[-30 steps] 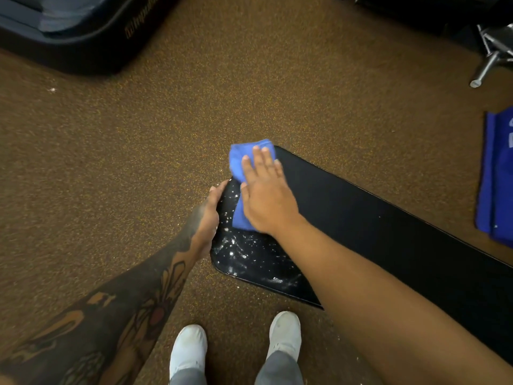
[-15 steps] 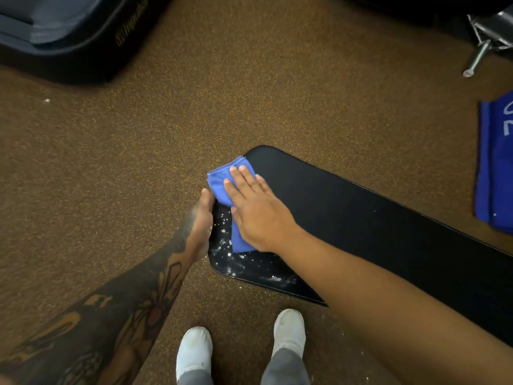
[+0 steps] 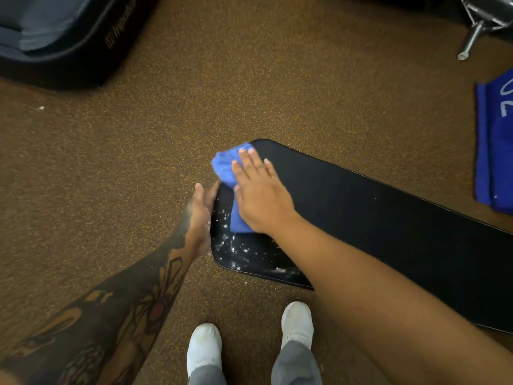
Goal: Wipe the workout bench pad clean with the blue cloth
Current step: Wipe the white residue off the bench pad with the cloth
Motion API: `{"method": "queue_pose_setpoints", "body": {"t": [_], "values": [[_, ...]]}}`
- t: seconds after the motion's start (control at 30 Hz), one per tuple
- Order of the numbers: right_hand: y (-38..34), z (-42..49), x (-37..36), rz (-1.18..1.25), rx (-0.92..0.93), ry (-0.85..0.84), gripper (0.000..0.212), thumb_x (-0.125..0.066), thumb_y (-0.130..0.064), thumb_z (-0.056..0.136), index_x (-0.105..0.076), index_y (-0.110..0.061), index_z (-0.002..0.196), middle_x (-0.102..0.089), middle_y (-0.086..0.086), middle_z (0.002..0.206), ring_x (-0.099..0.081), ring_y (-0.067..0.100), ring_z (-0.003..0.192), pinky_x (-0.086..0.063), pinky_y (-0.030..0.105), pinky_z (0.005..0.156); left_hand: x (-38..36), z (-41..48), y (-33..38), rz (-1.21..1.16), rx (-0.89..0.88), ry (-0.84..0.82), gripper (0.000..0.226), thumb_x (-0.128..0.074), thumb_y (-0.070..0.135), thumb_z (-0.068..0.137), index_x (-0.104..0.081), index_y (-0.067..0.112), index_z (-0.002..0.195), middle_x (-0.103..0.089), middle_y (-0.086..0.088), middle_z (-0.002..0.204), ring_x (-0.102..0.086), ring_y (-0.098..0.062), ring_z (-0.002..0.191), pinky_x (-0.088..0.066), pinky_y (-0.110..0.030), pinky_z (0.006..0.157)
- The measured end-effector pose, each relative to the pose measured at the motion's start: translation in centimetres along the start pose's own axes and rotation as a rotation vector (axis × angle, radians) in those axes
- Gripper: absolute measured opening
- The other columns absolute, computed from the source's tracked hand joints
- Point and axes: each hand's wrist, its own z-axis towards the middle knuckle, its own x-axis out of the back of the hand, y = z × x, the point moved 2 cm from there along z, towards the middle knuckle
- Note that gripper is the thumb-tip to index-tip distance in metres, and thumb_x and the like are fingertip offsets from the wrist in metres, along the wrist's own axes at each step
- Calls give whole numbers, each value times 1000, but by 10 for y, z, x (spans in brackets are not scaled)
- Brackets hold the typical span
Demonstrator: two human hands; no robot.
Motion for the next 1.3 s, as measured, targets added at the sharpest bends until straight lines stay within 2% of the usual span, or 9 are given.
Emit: {"method": "queue_pose_setpoints", "body": {"t": [0.1,0.2,0.27,0.43,0.67,0.83,1.03,1.2,1.3], "values": [[-9,4,1,49,-74,14,57,-28,-26,103,-17,-8,155,-2,12,165,6,26,152,1,42,122,3,0,1,-30,37,-17,68,-7,54,105,-42,16,150,-54,-9,148,-52,-24,135,-35,-43,118],[-27,-20,-8,-18,215,-38,55,-32,-26,101,-28,-8,152,-14,11,164,-5,26,152,-3,42,122,4,-2,1,-80,32,-9,67,-6,53,105,-48,17,144,-57,-7,144,-56,-18,130,-47,-32,104],[-18,-17,-3,-42,276,-53,52,-32,-26,101,-32,-10,151,-17,9,163,-8,24,152,-3,40,122,6,-3,0,-123,37,-12,69,-4,54,104,-46,17,145,-55,-8,146,-55,-19,131,-44,-33,106],[-8,7,5,-16,46,-37,54,-25,-26,104,-20,-9,155,-4,10,165,4,24,152,0,41,122,9,-8,3,-78,109,-42,76,0,61,101,-40,18,149,-54,-8,147,-53,-24,131,-43,-39,101],[-33,-52,-12,-25,230,-50,55,-31,-26,101,-25,-8,153,-12,11,164,-5,26,152,-5,42,123,20,-6,4,-172,119,18,80,-6,61,102,-60,8,127,-62,-15,137,-68,-21,110,-48,-34,92],[-4,-19,-1,56,-158,-20,57,-26,-24,104,-10,-7,155,5,12,165,11,26,151,2,42,123,24,-6,4,-80,166,-12,86,-1,68,98,-42,13,149,-53,-10,149,-50,-27,135,-37,-45,114],[-56,-76,-19,-4,152,-7,58,-27,-27,98,-29,-5,151,-18,14,162,-11,29,151,-8,43,121,21,-6,6,-165,175,43,83,-11,61,102,-61,-1,123,-68,-22,123,-71,-29,106,-51,-40,89],[-25,-49,-11,53,-89,-17,56,-23,-25,104,-10,-8,156,3,11,165,10,25,151,4,40,122,24,-7,9,-55,188,-30,86,-1,67,98,-47,12,146,-58,-13,143,-53,-27,133,-35,-45,116],[-47,-58,-17,87,-90,7,59,-27,-24,101,-13,-6,155,0,13,165,8,27,151,5,41,122,25,-6,9,-77,184,1,84,-4,66,99,-51,11,143,-64,-14,135,-58,-27,128,-42,-43,107]]}}
